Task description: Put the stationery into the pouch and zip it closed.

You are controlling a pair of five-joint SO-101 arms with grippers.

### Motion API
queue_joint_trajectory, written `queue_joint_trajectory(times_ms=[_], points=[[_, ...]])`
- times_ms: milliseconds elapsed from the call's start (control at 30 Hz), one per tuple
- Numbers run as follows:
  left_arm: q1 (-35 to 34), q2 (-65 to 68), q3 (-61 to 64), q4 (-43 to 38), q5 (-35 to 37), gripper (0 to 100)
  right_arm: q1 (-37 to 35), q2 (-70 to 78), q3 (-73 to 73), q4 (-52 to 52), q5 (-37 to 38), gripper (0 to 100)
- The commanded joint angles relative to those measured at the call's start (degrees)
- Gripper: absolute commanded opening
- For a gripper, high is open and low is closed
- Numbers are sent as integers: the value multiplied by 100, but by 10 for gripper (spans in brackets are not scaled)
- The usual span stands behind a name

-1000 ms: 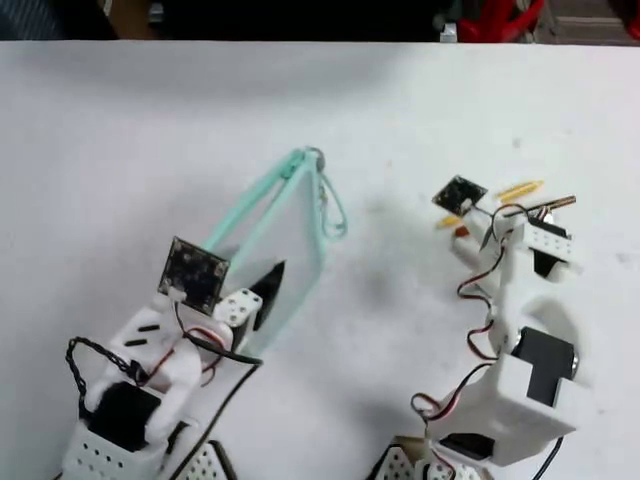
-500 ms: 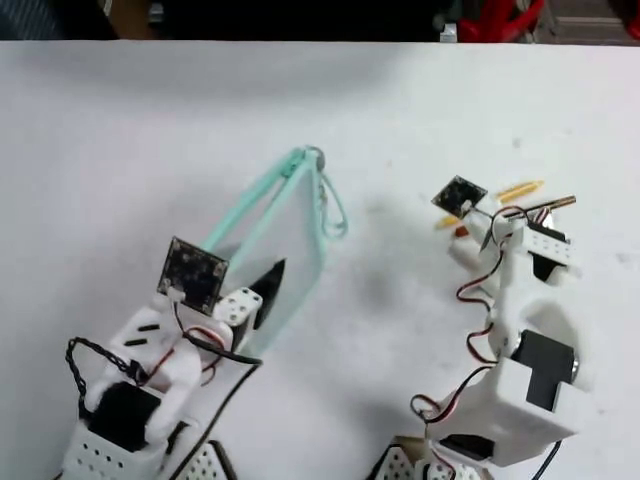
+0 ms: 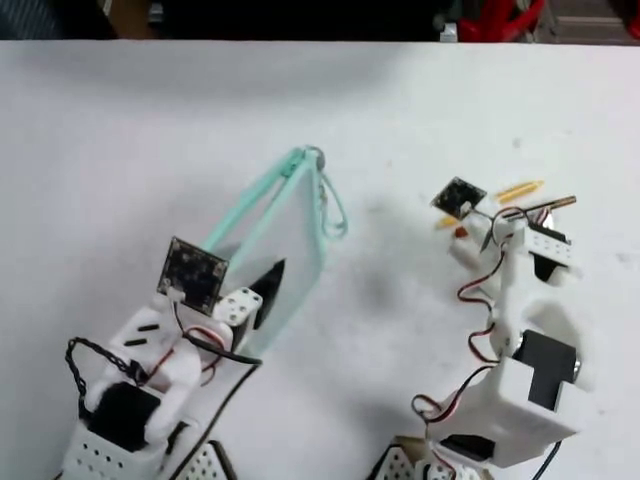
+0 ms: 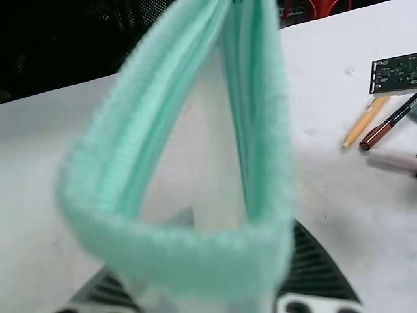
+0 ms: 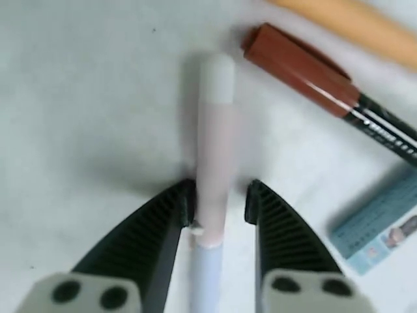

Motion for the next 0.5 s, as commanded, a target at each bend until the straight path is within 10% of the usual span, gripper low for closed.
queue_joint_trajectory(times_ms=[0, 467], points=[[-57, -40, -88, -167, 53, 199, 154, 611, -44, -110, 466, 122], [-57, -40, -105, -167, 53, 198, 338, -251, -1380, 1411, -237, 19]])
